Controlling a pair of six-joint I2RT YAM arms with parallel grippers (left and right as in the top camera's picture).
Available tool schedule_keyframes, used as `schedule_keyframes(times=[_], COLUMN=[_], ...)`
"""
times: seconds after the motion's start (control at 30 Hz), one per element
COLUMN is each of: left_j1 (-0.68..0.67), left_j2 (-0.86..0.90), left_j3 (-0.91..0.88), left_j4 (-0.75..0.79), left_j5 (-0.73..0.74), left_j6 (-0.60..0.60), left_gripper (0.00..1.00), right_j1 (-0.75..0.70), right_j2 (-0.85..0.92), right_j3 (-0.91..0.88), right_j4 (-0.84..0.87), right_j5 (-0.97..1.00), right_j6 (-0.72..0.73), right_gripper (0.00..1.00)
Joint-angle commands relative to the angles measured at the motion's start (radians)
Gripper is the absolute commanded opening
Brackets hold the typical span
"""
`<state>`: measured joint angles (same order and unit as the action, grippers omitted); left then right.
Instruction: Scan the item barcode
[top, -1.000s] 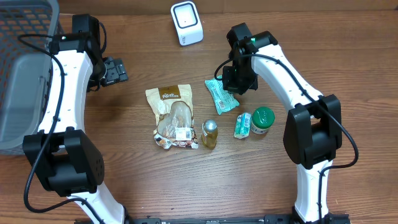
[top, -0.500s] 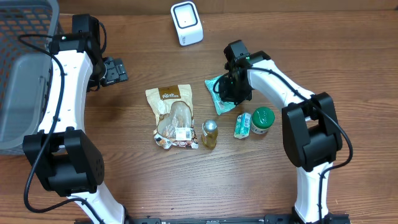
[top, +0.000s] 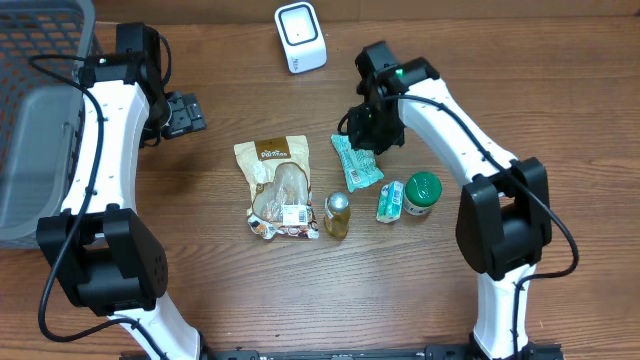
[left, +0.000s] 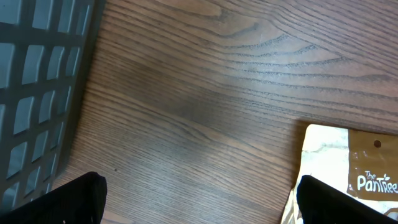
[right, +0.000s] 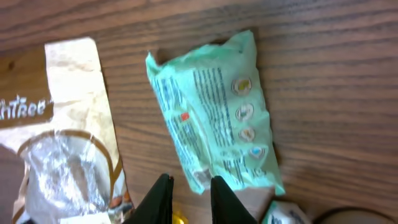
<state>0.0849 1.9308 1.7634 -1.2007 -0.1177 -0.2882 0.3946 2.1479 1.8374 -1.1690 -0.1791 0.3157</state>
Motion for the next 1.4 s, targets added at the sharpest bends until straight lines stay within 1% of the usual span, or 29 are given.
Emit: schedule_keyframes(times=[0.0, 0.23, 0.4, 0.47, 0.57, 0.63, 0.7, 0.8, 0.87, 0.93, 0.97, 1.03, 1.07, 1.23, 1.37], left_j1=[-0.006, -0.006, -0.006, -0.006, -0.006, -0.006, -0.006, -0.006, -0.006, -0.006, -0.006, -0.006, -0.006, -0.006, -0.006], left_j2=[-0.016, -0.016, -0.016, -0.016, -0.016, -0.016, -0.016, -0.016, -0.016, -0.016, -0.016, -0.016, -0.016, -0.016, -0.016], left_j3=[0.016, 0.016, 0.016, 0.016, 0.016, 0.016, 0.016, 0.016, 0.016, 0.016, 0.016, 0.016, 0.016, 0.016, 0.016], left_j4=[0.001, 0.001, 0.001, 0.001, 0.001, 0.001, 0.001, 0.001, 0.001, 0.001, 0.001, 0.001, 0.001, 0.001, 0.001], left_j5=[-0.013, -0.013, -0.013, -0.013, -0.013, -0.013, -0.013, -0.013, -0.013, -0.013, -0.013, -0.013, -0.013, -0.013, -0.013], left_j6=[0.004, 0.004, 0.004, 0.004, 0.004, 0.004, 0.004, 0.004, 0.004, 0.004, 0.004, 0.004, 0.004, 0.004, 0.004], left_gripper=[0.99, 0.99, 1.00, 0.99, 1.00, 1.00, 0.99, 1.00, 1.00, 1.00, 1.00, 1.00, 0.99, 1.00, 0.99], right_j1=[0.012, 0.037, 0.043, 0.043, 0.039, 0.029, 0.019, 0.003, 0.000, 0.000, 0.000, 0.001, 0.003, 0.012, 0.014], right_j2=[-0.010, -0.003, -0.003, -0.003, -0.006, -0.006, -0.007, -0.013, -0.014, -0.014, -0.013, -0.009, -0.005, 0.009, 0.017], right_j3=[-0.009, -0.161, -0.272, -0.284, -0.275, -0.253, -0.221, -0.137, -0.083, -0.056, -0.056, -0.061, -0.070, -0.148, -0.232], right_j4=[-0.003, 0.097, 0.219, 0.253, 0.288, 0.288, 0.279, 0.232, 0.185, 0.151, 0.143, 0.122, 0.117, 0.159, 0.197], right_j5=[0.005, 0.007, 0.074, 0.083, 0.121, 0.154, 0.146, 0.133, 0.133, 0.133, 0.133, 0.132, 0.124, 0.019, 0.017], right_j6=[-0.036, -0.037, -0.036, -0.035, -0.025, 0.004, 0.006, 0.002, -0.003, -0.010, -0.010, -0.009, -0.010, -0.021, -0.021], right_gripper=[0.18, 0.18, 0.18, 0.12, 0.12, 0.12, 0.10, 0.11, 0.14, 0.19, 0.20, 0.18, 0.15, 0.06, 0.04])
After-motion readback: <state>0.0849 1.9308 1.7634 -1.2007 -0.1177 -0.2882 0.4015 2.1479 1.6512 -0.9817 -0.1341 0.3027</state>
